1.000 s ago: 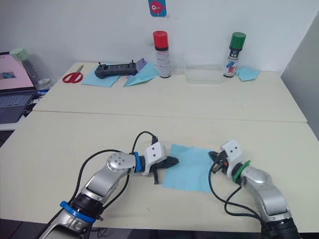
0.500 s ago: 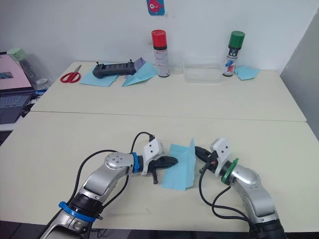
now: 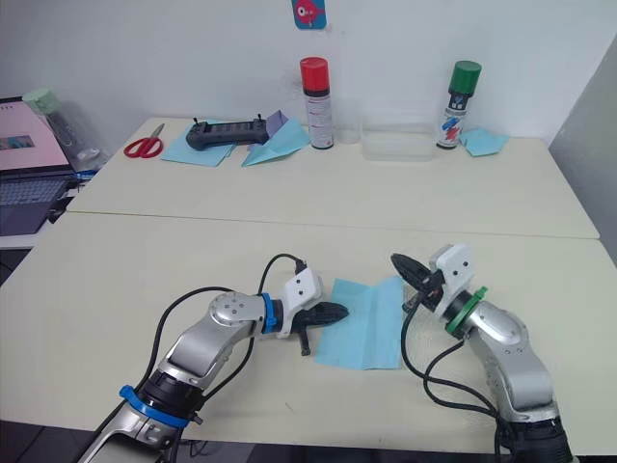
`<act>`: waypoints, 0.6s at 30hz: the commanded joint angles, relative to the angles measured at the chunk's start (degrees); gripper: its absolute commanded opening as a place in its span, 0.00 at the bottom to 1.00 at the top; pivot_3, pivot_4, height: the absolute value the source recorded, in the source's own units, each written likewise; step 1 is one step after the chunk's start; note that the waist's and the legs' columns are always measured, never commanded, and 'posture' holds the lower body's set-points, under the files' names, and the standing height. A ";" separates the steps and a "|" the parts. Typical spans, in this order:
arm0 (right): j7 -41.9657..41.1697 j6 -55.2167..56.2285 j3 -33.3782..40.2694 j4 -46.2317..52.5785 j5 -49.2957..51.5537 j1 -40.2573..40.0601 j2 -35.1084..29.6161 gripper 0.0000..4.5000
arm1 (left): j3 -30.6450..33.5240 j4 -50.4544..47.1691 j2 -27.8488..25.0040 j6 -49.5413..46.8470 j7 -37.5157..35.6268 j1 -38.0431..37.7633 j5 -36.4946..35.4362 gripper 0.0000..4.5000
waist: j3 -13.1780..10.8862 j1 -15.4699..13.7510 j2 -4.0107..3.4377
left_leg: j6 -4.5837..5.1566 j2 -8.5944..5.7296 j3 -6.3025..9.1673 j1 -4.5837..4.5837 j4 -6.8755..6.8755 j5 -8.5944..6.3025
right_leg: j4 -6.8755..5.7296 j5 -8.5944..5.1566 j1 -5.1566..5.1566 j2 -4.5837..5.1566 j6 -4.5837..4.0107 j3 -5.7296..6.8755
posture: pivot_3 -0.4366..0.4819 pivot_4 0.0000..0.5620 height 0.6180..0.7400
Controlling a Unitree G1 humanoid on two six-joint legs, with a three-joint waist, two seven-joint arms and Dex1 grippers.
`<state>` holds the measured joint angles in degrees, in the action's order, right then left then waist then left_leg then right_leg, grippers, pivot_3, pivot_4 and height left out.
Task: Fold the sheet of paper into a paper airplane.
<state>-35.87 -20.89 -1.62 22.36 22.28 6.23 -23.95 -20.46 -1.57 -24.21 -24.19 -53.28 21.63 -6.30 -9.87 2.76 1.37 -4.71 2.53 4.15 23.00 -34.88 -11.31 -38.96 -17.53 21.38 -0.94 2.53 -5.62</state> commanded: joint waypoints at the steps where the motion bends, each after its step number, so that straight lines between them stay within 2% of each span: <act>1: -0.75 -5.99 -4.26 4.45 1.38 1.26 -0.98 0.01 | -1.92 0.86 0.27 -0.43 -0.58 0.05 0.80 0.00 | 0.00 -0.03 0.00 | 0.00 -0.01 0.00 0.01 0.00 0.00 | 0.00 0.00 0.00 0.01 0.00 0.00 | 0.48 0.27 1.00; 4: 0.07 -7.87 -10.63 1.55 -6.15 0.99 -4.24 0.01 | -2.23 1.15 0.48 -0.47 -0.67 0.43 0.89 0.00 | -0.01 -0.26 0.01 | 0.00 -0.05 -0.01 0.02 -0.01 0.00 | 0.02 -0.01 0.00 0.05 -0.01 -0.01 | 0.48 0.27 1.00; 6: 1.50 -9.00 -12.23 -0.71 -8.39 -0.14 -4.80 0.01 | -2.37 1.19 0.59 -0.53 -0.69 0.51 0.94 0.00 | -0.02 -0.44 0.04 | 0.00 -0.06 -0.01 0.02 -0.01 0.00 | 0.04 -0.03 0.01 0.05 -0.04 0.00 | 0.48 0.27 1.00; 11: 3.74 -8.56 -11.45 -4.72 -11.01 -4.14 -4.92 0.01 | -1.43 1.44 0.69 -1.25 0.39 0.28 0.73 0.00 | -0.01 -0.80 0.05 | 0.00 -0.05 -0.02 0.01 0.02 -0.01 | 0.04 -0.09 0.00 0.05 -0.05 0.01 | 0.48 0.27 1.00; 14: 5.04 -6.76 -10.74 -6.92 -12.29 -5.12 -4.43 0.01 | 1.57 2.24 1.95 -3.58 1.84 -0.19 -1.72 0.00 | -0.01 -0.83 0.06 | -0.01 -0.05 0.00 -0.01 0.00 -0.01 | 0.03 -0.08 -0.03 0.05 -0.04 0.02 | 0.48 0.27 1.00; 18: 5.19 -4.70 -10.85 -8.77 -12.40 -4.92 -3.23 0.01 | 10.49 5.35 7.66 -9.24 7.60 1.63 -8.23 0.00 | -0.02 -0.81 0.10 | -0.01 -0.06 0.00 -0.02 -0.06 0.00 | 0.03 -0.11 -0.06 0.05 -0.10 -0.02 | 0.48 0.27 1.00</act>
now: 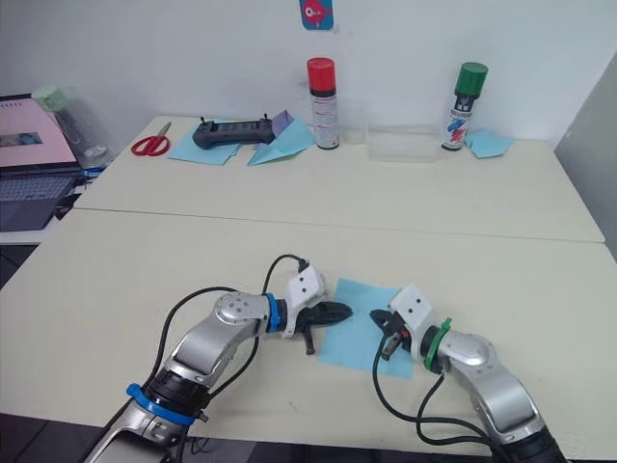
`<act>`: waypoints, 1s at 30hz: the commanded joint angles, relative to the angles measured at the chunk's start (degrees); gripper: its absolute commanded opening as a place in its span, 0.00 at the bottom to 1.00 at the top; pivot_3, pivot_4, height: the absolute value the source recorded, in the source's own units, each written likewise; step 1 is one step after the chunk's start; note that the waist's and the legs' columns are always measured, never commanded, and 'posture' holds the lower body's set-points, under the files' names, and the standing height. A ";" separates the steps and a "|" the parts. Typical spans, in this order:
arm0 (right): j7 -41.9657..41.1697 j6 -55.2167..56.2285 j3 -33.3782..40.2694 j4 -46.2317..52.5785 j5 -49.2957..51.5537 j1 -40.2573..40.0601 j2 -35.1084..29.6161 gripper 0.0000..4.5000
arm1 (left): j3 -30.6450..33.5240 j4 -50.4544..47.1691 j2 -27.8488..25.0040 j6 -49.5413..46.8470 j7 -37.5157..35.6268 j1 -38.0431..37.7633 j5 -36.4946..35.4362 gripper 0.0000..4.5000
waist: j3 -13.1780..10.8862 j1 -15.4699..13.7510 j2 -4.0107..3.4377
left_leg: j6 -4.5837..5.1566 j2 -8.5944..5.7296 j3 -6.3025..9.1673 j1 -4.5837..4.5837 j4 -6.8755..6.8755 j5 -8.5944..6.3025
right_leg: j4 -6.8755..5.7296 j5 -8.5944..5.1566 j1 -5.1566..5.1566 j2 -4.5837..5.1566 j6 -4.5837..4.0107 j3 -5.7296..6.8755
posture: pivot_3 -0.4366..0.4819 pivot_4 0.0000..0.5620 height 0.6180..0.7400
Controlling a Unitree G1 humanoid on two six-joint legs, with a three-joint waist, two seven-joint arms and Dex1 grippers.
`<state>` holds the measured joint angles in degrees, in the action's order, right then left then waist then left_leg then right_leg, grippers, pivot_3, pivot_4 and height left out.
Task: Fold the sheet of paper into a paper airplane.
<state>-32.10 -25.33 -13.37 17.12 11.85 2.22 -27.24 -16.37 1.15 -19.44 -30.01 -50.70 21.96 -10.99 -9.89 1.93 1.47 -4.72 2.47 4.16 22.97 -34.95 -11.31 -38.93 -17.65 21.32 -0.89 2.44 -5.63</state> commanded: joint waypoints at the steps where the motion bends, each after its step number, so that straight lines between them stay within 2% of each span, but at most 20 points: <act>1: 1.34 -0.05 0.77 -3.70 -2.06 -0.83 0.25 0.01 | 8.38 3.81 4.04 -3.28 7.18 2.16 -4.02 0.00 | -0.03 0.03 0.05 | 0.00 0.00 0.00 0.00 -0.02 0.00 | 0.00 0.00 -0.01 0.00 0.00 -0.01 | 0.48 0.27 1.00; 4: 1.10 0.36 0.38 -4.05 -2.51 -0.64 0.66 0.01 | 13.98 9.94 5.43 -2.12 14.04 6.28 -3.62 0.00 | -0.08 0.08 0.15 | -0.01 0.02 0.02 -0.02 -0.05 0.02 | -0.01 0.02 -0.01 -0.03 0.02 0.00 | 0.48 0.27 1.00; 7: 0.93 0.35 -0.03 -4.20 -2.74 -0.53 1.03 0.01 | 15.97 11.83 4.91 -2.02 14.40 8.26 -4.48 0.00 | -0.10 0.13 0.18 | -0.01 0.01 0.01 -0.01 -0.05 0.02 | -0.02 0.16 0.00 -0.04 0.27 0.00 | 0.48 0.27 1.00; 10: 0.81 0.39 -0.32 -4.28 -2.91 -0.57 1.21 0.01 | 18.97 9.72 5.56 -1.67 13.77 9.34 -7.61 0.00 | -0.11 0.10 0.20 | -0.02 0.00 0.00 0.03 0.02 0.01 | 0.04 0.15 0.01 -0.02 0.26 -0.01 | 0.48 0.27 1.00; 14: 0.73 0.48 -0.14 -4.50 -3.25 -0.46 1.40 0.01 | 22.18 0.67 7.13 -3.60 10.99 10.54 -16.01 0.00 | -0.19 0.07 0.35 | -0.03 0.03 0.04 0.05 0.04 0.01 | 0.02 0.16 0.04 -0.03 0.25 0.05 | 0.48 0.27 1.00; 17: 0.74 0.48 0.18 -4.60 -3.26 -0.34 1.52 0.01 | 16.11 -6.71 4.53 -8.11 6.90 8.76 -17.20 0.00 | -0.19 0.23 0.35 | -0.03 0.02 0.02 0.02 0.02 0.01 | 0.02 0.16 0.00 -0.03 0.26 0.01 | 0.48 0.27 1.00; 21: 0.90 0.70 0.92 -4.56 -2.96 -0.59 1.74 0.01 | 3.59 -11.30 -1.58 -7.33 1.82 5.47 -11.36 0.00 | -0.17 0.59 0.32 | -0.03 0.01 -0.01 -0.04 0.04 0.01 | 0.02 0.15 -0.02 -0.03 0.25 -0.04 | 0.48 0.27 1.00; 25: 2.91 0.58 3.71 -2.64 -1.38 -2.33 3.68 0.01 | -7.79 -5.97 -3.65 -1.76 1.56 3.17 -1.82 0.00 | -0.19 0.43 0.34 | -0.03 0.01 0.01 -0.02 0.03 0.01 | 0.02 0.13 -0.01 -0.03 0.21 -0.02 | 0.48 0.27 1.00; 30: 7.82 -1.76 10.19 -1.40 1.09 -4.11 7.34 0.01 | -9.51 2.06 -1.76 3.53 2.28 2.49 1.98 0.00 | -0.17 -0.23 0.35 | -0.03 -0.02 0.02 0.03 0.02 0.01 | 0.05 -0.01 0.01 0.01 -0.05 -0.04 | 0.48 0.27 1.00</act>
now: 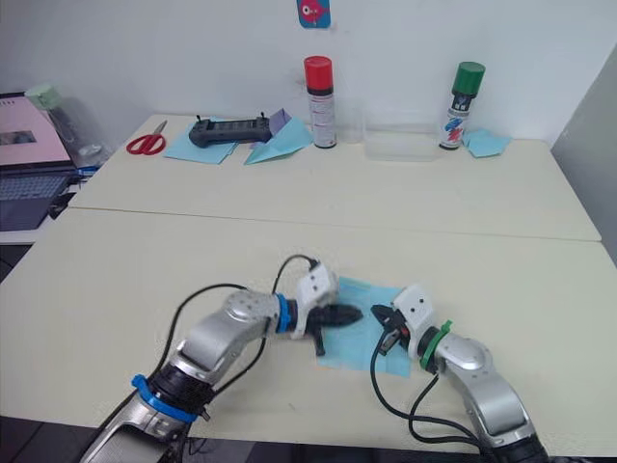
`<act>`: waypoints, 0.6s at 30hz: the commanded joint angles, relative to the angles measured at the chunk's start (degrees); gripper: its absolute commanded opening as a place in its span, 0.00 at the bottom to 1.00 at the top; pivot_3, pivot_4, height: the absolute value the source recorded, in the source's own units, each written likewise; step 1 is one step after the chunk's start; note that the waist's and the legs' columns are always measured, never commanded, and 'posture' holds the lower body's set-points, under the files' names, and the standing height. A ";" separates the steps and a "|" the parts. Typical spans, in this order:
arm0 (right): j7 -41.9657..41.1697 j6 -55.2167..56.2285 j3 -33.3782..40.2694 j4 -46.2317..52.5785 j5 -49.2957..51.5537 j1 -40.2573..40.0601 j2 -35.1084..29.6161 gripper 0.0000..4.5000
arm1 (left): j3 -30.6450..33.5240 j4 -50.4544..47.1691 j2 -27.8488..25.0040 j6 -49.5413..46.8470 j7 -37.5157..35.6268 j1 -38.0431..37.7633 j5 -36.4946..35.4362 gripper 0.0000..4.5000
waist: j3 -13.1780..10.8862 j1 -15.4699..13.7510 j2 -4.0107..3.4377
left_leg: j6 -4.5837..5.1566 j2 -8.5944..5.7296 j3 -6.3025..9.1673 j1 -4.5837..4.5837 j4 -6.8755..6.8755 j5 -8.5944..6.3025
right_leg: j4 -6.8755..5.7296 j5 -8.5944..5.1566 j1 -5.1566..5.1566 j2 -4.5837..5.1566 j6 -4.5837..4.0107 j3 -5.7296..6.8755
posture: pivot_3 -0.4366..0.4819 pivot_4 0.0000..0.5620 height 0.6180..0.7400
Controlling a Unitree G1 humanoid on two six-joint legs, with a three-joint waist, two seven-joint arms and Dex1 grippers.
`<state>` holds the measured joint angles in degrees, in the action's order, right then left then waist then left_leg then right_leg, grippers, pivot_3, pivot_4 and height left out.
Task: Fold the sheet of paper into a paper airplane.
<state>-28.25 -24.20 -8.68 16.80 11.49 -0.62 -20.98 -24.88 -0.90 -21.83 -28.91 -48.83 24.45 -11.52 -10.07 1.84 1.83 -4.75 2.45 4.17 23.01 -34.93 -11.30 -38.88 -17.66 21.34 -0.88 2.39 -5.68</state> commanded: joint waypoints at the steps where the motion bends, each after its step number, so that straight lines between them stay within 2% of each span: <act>1: 4.68 -3.39 6.72 -0.92 2.08 -1.30 1.67 0.01 | -1.18 4.90 0.60 2.89 -0.25 0.00 2.80 0.00 | 0.01 -0.18 -0.01 | 0.00 -0.03 0.00 0.00 0.00 0.00 | 0.00 -0.01 0.00 0.02 -0.02 -0.01 | 0.48 0.27 1.00; 8: 6.20 -5.41 11.61 0.86 3.59 -2.35 1.24 0.01 | -1.02 5.65 0.61 3.20 -2.27 -0.07 3.05 0.00 | 0.02 -0.15 -0.03 | 0.00 -0.05 -0.01 -0.01 -0.01 0.00 | 0.00 -0.05 -0.03 0.04 -0.09 -0.04 | 0.48 0.27 1.00; 11: 4.30 -5.35 14.72 4.60 9.48 -2.10 2.57 0.01 | -0.66 5.90 0.94 3.62 -2.01 0.15 3.37 0.00 | 0.01 -0.15 -0.04 | 0.01 -0.05 0.00 0.01 0.01 0.00 | 0.00 -0.03 -0.02 0.03 -0.04 -0.02 | 0.48 0.27 1.00; 14: 3.87 -10.16 18.39 9.02 17.39 -1.15 3.39 0.14 | -0.41 6.21 1.43 3.64 -1.98 0.53 3.42 0.00 | -0.02 -0.07 -0.13 | 0.01 -0.05 0.00 0.01 0.01 0.00 | -0.01 -0.01 -0.01 0.03 -0.01 -0.04 | 0.48 0.27 1.00; 18: 6.59 -15.80 20.59 10.99 22.47 -0.24 3.88 0.46 | -0.29 6.30 2.08 3.37 -2.02 0.78 3.56 0.00 | -0.02 -0.11 -0.12 | 0.01 -0.06 0.00 0.01 0.00 0.00 | -0.01 -0.02 -0.02 0.03 -0.03 -0.05 | 0.48 0.27 1.00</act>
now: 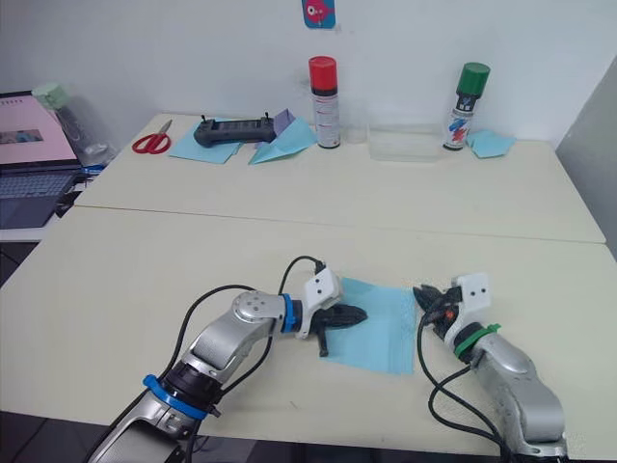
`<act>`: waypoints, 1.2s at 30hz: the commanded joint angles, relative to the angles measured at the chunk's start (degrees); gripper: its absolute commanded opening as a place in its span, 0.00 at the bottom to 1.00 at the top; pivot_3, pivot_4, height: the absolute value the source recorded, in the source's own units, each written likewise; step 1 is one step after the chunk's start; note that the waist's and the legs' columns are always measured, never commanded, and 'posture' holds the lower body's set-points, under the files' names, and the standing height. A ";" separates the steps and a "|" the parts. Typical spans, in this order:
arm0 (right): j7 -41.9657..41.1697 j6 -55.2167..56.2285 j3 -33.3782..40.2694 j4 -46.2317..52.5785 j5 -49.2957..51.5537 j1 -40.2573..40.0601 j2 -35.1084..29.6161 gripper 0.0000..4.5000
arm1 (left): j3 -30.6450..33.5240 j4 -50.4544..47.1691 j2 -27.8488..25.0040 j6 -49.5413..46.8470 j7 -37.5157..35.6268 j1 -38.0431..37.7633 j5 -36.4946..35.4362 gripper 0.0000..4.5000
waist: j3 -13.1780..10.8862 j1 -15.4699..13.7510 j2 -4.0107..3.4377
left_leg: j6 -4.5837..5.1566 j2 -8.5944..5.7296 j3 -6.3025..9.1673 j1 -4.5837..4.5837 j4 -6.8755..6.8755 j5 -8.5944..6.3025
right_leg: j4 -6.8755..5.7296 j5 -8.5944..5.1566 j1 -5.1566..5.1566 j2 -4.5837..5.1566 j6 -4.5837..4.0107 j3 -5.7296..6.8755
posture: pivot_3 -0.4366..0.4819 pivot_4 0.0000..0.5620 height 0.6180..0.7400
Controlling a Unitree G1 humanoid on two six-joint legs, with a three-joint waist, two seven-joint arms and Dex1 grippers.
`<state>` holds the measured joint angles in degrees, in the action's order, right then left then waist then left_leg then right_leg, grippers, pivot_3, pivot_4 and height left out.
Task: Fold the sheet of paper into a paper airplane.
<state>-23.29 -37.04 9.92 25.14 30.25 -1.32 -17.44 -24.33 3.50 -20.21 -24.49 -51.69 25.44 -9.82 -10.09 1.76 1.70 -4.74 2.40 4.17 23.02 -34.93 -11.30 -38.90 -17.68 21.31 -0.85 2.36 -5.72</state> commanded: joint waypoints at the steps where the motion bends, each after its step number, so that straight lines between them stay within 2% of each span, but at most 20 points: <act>1: 2.38 -4.19 2.30 2.70 4.64 0.70 0.59 0.53 | -0.84 1.92 0.60 -1.03 0.87 -0.17 1.95 0.00 | 0.00 -0.06 0.00 | 0.00 0.00 0.00 0.00 0.00 0.00 | 0.00 0.00 0.00 0.00 0.00 0.01 | 0.48 0.27 1.00; 3: 3.02 -6.62 1.37 2.18 5.31 0.95 0.22 0.70 | -0.72 2.00 1.07 -0.77 1.21 -0.13 2.09 0.00 | 0.00 -0.04 -0.01 | 0.00 0.00 0.01 0.01 0.01 0.00 | 0.01 -0.01 0.01 0.00 -0.01 0.01 | 0.48 0.27 1.00; 8: 6.06 -10.17 -1.67 -0.67 1.77 0.94 -1.20 0.70 | -0.43 1.51 1.29 -0.99 1.24 -0.51 2.36 0.00 | 0.00 -0.03 -0.01 | 0.00 0.00 0.00 0.02 0.01 0.00 | 0.01 -0.02 0.04 0.00 -0.03 0.00 | 0.48 0.27 1.00; 22: 6.58 -15.93 -0.70 -1.20 5.92 3.21 0.51 0.70 | -0.37 1.33 1.08 -1.03 1.01 -0.93 2.68 0.00 | 0.01 0.17 0.00 | 0.00 0.03 -0.01 0.01 0.02 -0.01 | 0.01 -0.07 0.04 -0.02 -0.13 0.00 | 0.48 0.27 1.00; 25: 6.92 -16.83 -0.15 -1.39 6.70 3.53 0.91 0.57 | -0.37 1.28 1.04 -1.02 0.99 -1.02 2.71 0.00 | 0.01 0.17 0.00 | 0.00 0.03 -0.01 0.01 0.02 -0.01 | 0.01 -0.07 0.05 -0.03 -0.13 0.00 | 0.48 0.27 1.00; 27: 7.06 -17.28 0.28 -1.30 7.08 3.57 1.13 0.44 | -0.37 1.33 1.04 -0.94 1.00 -1.04 2.76 0.00 | 0.01 0.17 0.00 | 0.00 0.03 -0.01 0.01 0.02 -0.01 | 0.01 -0.08 0.05 -0.02 -0.14 0.00 | 0.48 0.27 1.00; 32: 7.29 -18.04 1.14 -0.99 7.88 3.74 1.27 0.01 | -0.30 1.40 1.12 -0.83 1.04 -1.04 2.80 0.00 | 0.00 0.17 -0.01 | 0.00 0.03 -0.01 0.03 0.04 -0.01 | 0.01 -0.08 0.07 -0.02 -0.14 -0.01 | 0.48 0.27 1.00; 36: 5.45 -15.51 -1.03 -0.29 5.85 3.79 -0.84 0.00 | -0.37 1.51 1.20 -0.72 0.99 -0.98 2.84 0.00 | 0.00 0.17 -0.01 | 0.00 0.03 -0.01 0.03 0.04 -0.01 | 0.01 -0.09 0.08 -0.02 -0.15 -0.01 | 0.48 0.27 1.00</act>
<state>-16.49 -54.24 9.34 23.28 36.78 1.99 -17.34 -23.84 3.59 -18.88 -24.48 -51.30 25.21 -8.76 -10.09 1.92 1.69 -4.74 2.42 4.16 23.06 -34.89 -11.31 -38.88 -17.77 21.40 -0.87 2.20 -5.74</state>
